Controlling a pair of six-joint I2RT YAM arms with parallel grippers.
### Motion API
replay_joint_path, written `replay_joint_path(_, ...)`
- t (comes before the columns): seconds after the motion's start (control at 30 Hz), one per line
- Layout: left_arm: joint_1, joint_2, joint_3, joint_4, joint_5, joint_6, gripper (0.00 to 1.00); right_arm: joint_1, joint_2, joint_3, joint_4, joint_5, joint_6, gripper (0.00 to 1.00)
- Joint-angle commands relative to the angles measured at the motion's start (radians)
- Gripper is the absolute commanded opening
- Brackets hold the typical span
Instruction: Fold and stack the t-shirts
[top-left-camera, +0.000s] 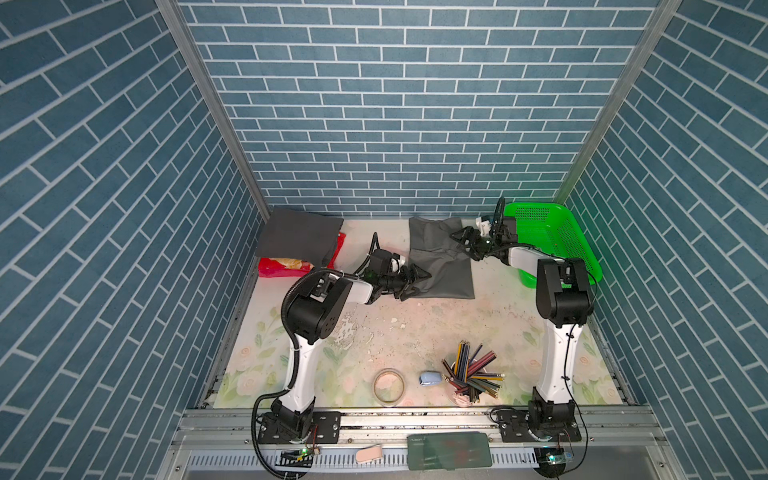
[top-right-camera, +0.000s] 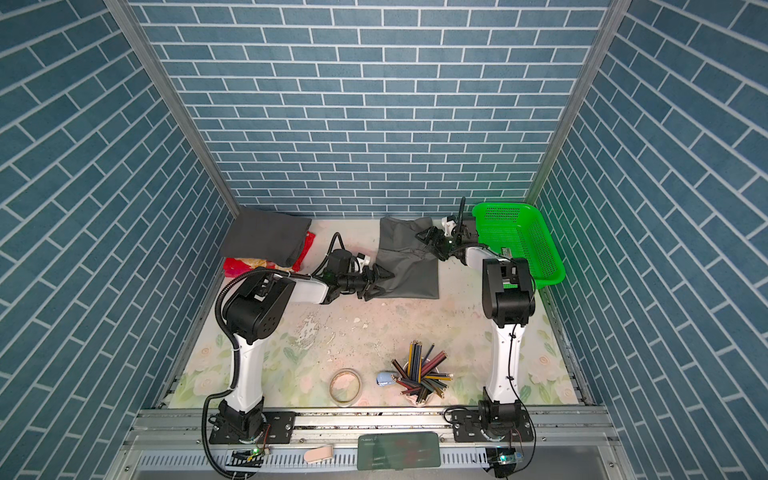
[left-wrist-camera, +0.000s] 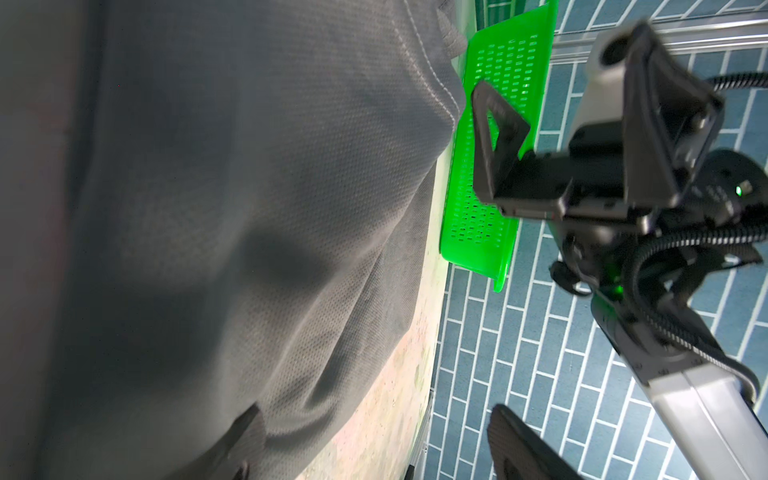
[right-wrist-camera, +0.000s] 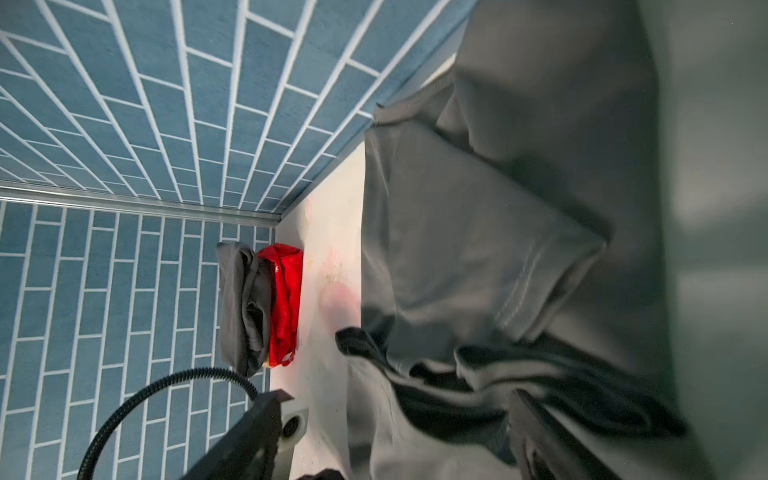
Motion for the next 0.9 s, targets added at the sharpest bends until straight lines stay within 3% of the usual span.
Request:
replay_joint_path(0.0, 0.006, 0.035, 0.014, -0.081, -0.031, 0.035, 0.86, 0.020, -0.087, -0.120, 0.048, -0.024, -0.018, 0.86)
replay_joint_path(0.33, 0.005, 0.036, 0.006, -0.085, -0.032, 0.040, 0.86, 0.078, -0.010, -0.235, 0.268, -0.101, 0.092, 0.87)
replay_joint_path(0.73, 0.014, 0.040, -0.007, -0.102, -0.034, 0.053, 0.86, 0.010, 0.162, 0.074, 0.200, -0.108, 0.086, 0.87)
replay_joint_path(0.87, 0.016, 0.036, -0.007, -0.113, -0.033, 0.062, 0.86, -0.001, 0.157, 0.123, 0.135, -0.100, 0.052, 0.88)
